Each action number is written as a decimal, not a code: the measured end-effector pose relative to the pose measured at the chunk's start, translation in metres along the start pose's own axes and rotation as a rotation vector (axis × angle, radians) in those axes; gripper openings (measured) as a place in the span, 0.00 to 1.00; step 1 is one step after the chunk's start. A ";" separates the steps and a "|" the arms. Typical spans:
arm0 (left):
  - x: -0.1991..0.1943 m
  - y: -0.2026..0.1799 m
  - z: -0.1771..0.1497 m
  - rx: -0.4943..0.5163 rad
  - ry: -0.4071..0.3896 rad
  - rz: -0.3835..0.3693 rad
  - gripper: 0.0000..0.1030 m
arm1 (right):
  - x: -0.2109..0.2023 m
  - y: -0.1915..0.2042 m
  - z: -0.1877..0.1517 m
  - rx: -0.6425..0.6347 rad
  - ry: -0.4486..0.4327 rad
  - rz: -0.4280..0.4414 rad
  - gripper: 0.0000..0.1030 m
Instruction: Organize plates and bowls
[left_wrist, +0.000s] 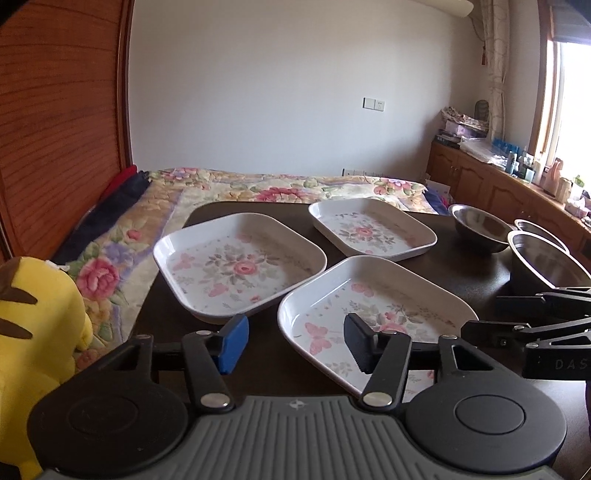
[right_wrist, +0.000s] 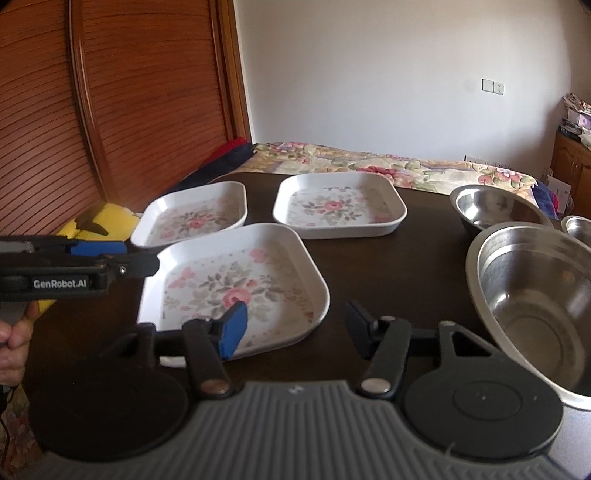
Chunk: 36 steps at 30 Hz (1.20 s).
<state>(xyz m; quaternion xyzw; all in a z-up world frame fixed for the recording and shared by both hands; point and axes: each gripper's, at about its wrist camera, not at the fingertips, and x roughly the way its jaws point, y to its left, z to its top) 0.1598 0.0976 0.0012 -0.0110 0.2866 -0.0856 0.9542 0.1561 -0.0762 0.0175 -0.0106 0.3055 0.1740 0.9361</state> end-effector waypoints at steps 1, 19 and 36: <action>0.001 0.000 0.000 0.000 0.001 -0.001 0.80 | 0.001 0.000 0.001 0.002 0.005 -0.001 0.56; 0.015 0.003 -0.002 -0.037 0.033 -0.018 0.59 | 0.012 -0.014 0.000 0.066 0.049 0.011 0.35; 0.022 0.009 -0.010 -0.108 0.056 -0.074 0.47 | 0.018 -0.017 -0.002 0.096 0.067 0.024 0.21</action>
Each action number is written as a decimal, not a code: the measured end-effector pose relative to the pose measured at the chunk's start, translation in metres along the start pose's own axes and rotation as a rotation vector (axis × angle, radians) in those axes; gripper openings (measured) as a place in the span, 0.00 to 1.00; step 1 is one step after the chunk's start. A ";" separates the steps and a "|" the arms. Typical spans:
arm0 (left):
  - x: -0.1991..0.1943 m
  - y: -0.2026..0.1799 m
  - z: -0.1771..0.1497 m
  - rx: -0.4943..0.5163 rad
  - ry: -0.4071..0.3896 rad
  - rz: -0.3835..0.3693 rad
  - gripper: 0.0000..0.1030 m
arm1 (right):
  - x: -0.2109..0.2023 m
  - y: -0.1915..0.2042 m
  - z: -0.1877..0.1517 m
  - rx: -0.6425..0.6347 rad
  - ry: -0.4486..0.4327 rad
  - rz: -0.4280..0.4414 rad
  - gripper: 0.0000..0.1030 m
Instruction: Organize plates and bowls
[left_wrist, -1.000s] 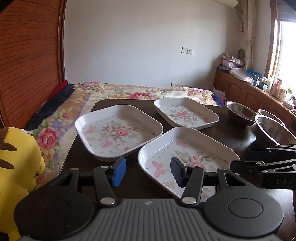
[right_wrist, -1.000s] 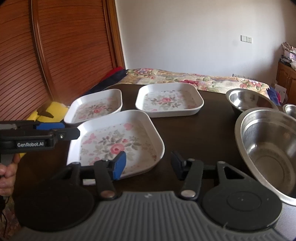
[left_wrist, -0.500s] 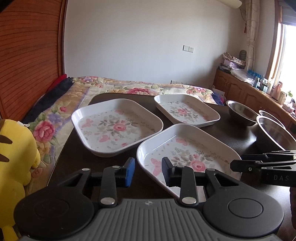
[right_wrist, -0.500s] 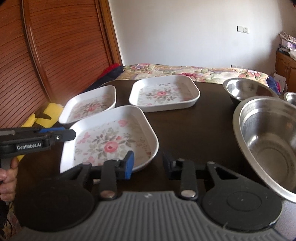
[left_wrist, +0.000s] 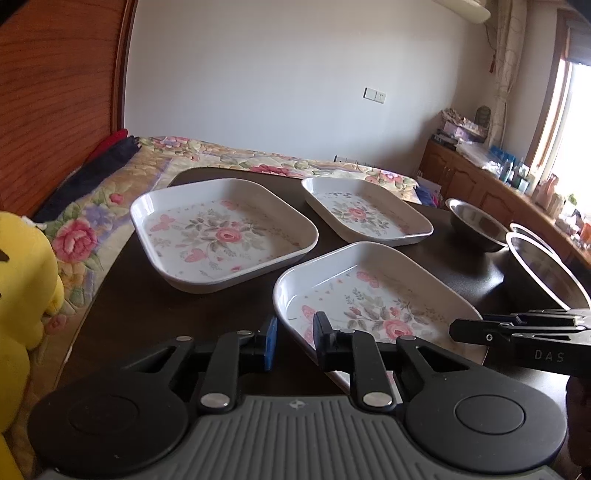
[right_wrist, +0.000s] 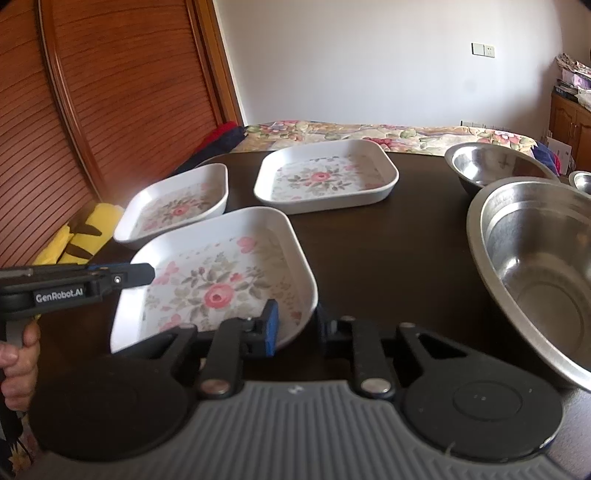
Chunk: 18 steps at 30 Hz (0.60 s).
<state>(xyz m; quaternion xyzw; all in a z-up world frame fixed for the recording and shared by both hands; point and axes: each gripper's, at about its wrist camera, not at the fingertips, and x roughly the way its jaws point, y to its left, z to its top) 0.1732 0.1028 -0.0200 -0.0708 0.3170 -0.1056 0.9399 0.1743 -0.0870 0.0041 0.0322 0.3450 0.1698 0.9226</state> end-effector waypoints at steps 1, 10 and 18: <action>-0.001 0.001 -0.001 -0.009 -0.002 -0.004 0.46 | 0.000 -0.001 0.000 0.006 0.000 0.004 0.20; -0.016 0.004 -0.005 -0.036 -0.038 -0.024 0.43 | -0.006 -0.009 -0.002 0.053 -0.011 0.042 0.10; -0.030 0.004 -0.007 -0.049 -0.056 -0.032 0.41 | -0.022 -0.004 0.003 0.041 -0.046 0.067 0.08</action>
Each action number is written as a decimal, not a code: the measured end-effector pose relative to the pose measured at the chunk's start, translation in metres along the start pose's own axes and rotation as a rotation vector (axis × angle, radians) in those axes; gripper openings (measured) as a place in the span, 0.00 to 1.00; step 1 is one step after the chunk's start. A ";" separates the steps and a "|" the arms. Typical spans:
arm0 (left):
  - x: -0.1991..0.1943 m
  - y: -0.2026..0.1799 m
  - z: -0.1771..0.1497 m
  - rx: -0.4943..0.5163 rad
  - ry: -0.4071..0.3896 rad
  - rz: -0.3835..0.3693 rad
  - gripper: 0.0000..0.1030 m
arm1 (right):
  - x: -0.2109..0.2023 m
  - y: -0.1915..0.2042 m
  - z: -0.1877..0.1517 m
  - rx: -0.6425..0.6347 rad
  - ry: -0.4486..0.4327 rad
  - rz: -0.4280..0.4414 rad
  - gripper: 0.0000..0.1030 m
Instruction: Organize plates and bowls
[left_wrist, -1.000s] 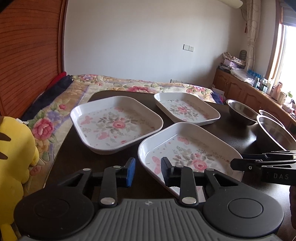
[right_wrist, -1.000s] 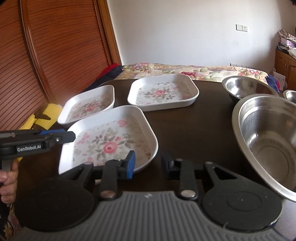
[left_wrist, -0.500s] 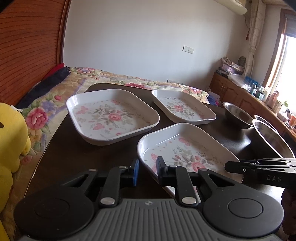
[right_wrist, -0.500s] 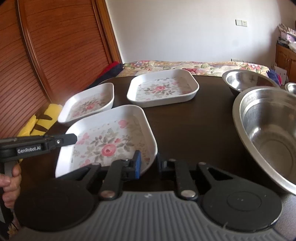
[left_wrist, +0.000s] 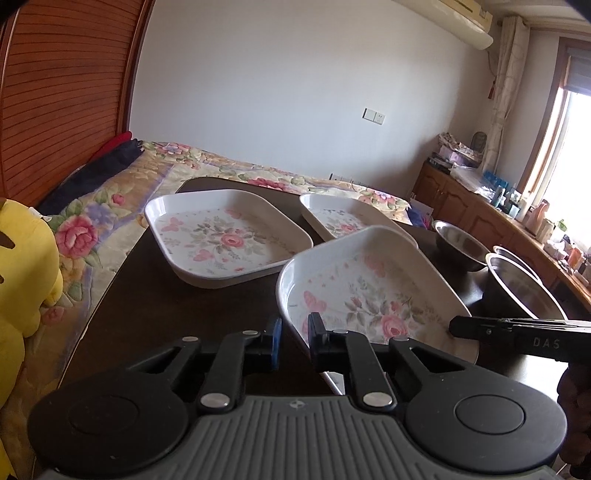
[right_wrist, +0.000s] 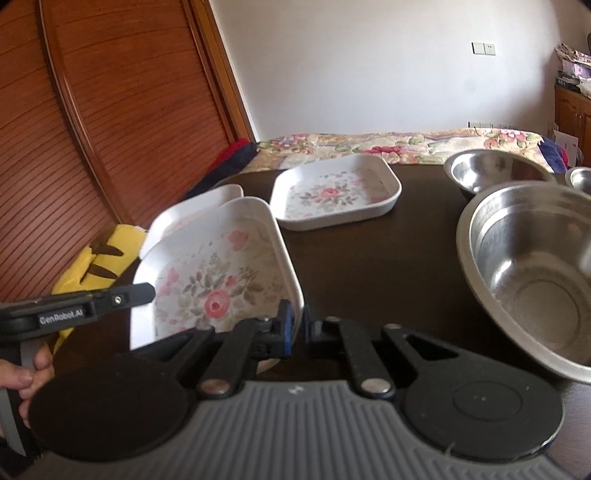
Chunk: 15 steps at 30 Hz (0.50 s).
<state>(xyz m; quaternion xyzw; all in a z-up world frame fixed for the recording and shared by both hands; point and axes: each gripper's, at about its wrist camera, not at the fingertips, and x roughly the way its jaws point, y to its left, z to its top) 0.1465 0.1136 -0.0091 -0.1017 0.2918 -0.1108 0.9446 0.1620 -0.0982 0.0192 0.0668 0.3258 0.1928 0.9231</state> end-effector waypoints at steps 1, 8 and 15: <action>-0.001 0.000 0.001 0.000 -0.003 -0.001 0.41 | -0.002 0.001 0.001 -0.002 -0.004 0.004 0.08; -0.015 -0.007 0.001 0.010 -0.028 -0.015 0.41 | -0.014 0.001 0.001 0.008 -0.023 0.033 0.08; -0.026 -0.014 -0.004 0.024 -0.040 -0.042 0.41 | -0.027 0.000 -0.012 0.007 -0.029 0.053 0.08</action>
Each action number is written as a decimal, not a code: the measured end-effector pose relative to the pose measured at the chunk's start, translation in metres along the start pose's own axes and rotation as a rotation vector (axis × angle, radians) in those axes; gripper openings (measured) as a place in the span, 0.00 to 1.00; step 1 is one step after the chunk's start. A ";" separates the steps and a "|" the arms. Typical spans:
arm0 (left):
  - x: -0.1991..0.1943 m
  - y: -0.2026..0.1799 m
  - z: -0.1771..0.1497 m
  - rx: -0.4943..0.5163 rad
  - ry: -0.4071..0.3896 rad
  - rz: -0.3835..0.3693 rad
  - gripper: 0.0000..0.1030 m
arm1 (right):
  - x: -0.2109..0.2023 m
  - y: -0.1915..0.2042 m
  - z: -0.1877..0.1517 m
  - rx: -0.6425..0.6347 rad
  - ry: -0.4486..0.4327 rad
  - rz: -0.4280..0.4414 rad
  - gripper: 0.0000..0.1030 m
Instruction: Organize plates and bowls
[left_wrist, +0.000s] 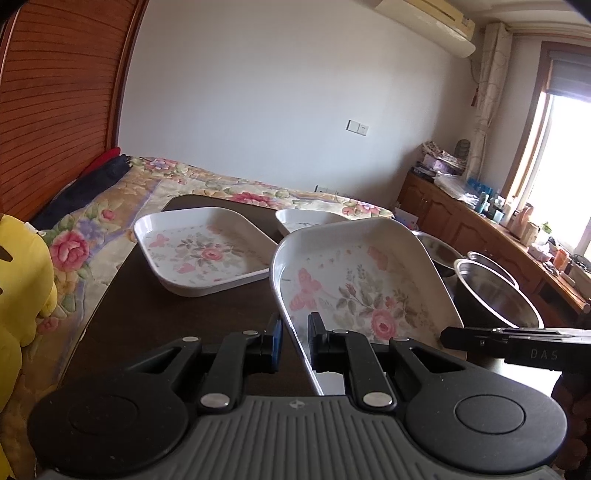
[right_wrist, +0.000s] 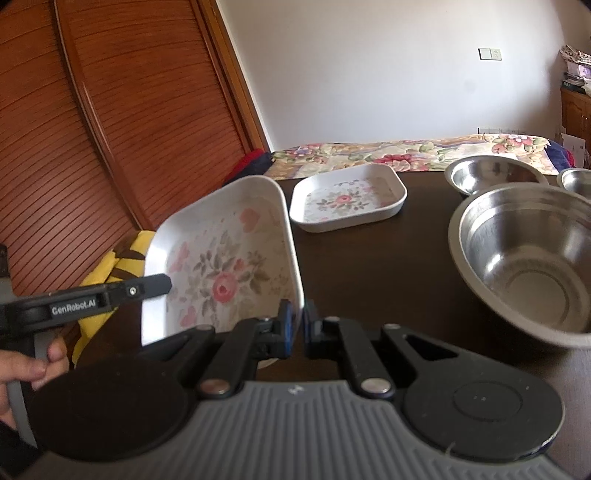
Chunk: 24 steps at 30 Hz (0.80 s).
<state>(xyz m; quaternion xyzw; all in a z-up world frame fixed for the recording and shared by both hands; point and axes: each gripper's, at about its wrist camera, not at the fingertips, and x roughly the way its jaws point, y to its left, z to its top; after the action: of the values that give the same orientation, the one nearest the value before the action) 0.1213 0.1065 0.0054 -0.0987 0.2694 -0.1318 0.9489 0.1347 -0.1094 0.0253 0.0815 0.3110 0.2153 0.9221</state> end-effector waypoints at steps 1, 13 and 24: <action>-0.001 -0.001 -0.001 0.000 -0.001 -0.005 0.41 | -0.002 0.000 -0.003 0.001 0.001 0.003 0.08; -0.006 -0.009 -0.017 0.012 0.025 -0.039 0.41 | -0.024 0.001 -0.035 -0.003 0.026 0.026 0.08; 0.011 -0.013 -0.022 0.044 0.076 -0.022 0.41 | -0.023 0.006 -0.043 -0.030 0.037 0.003 0.10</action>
<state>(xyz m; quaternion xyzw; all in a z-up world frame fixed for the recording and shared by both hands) 0.1164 0.0883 -0.0149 -0.0756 0.3010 -0.1519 0.9384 0.0904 -0.1136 0.0055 0.0640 0.3244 0.2230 0.9170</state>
